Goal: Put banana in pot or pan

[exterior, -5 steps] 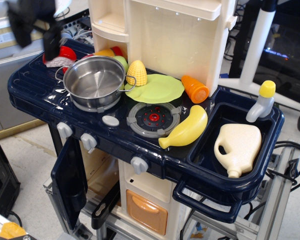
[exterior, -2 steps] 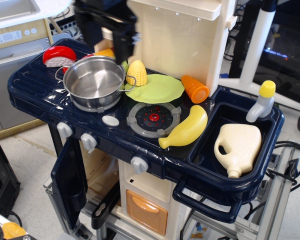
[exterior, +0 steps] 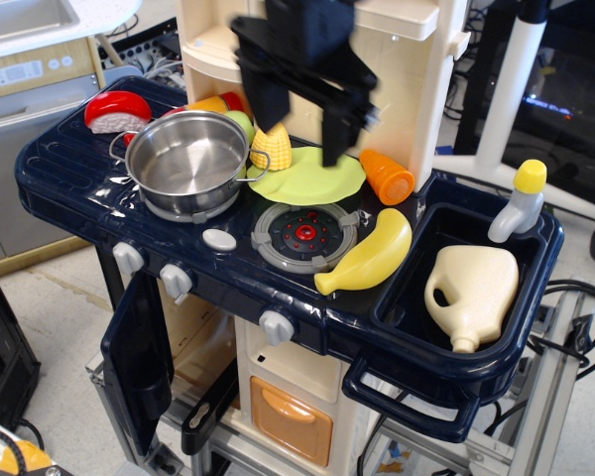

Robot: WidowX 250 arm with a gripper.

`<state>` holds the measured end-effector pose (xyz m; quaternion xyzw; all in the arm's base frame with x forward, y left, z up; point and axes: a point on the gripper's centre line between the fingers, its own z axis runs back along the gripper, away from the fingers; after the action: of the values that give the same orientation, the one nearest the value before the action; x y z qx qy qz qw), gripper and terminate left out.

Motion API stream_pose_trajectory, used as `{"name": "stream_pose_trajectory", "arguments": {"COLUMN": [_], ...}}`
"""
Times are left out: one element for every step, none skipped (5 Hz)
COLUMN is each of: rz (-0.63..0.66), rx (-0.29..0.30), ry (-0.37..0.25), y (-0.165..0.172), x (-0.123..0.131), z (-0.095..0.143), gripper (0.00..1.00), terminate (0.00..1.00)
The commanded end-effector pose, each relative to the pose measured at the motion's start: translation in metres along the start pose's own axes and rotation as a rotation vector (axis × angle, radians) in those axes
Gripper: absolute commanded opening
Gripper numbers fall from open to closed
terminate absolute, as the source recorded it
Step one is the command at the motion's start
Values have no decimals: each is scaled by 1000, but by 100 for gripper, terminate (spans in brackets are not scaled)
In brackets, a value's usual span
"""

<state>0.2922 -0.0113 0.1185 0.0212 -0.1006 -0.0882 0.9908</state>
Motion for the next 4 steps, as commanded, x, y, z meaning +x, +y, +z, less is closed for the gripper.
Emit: {"name": "stream_pose_trajectory", "arguments": {"rz": [-27,-41,-5,39], "rx": [6,42,28,80], "ry": [-89,-77,-105,-141], "y": [-26,-29,-33,-29], "x": [6,4,5,11], "z": [-18,-47,-56,-85], "gripper": [100,100,100,100], "terminate": [0,0,0,0]}}
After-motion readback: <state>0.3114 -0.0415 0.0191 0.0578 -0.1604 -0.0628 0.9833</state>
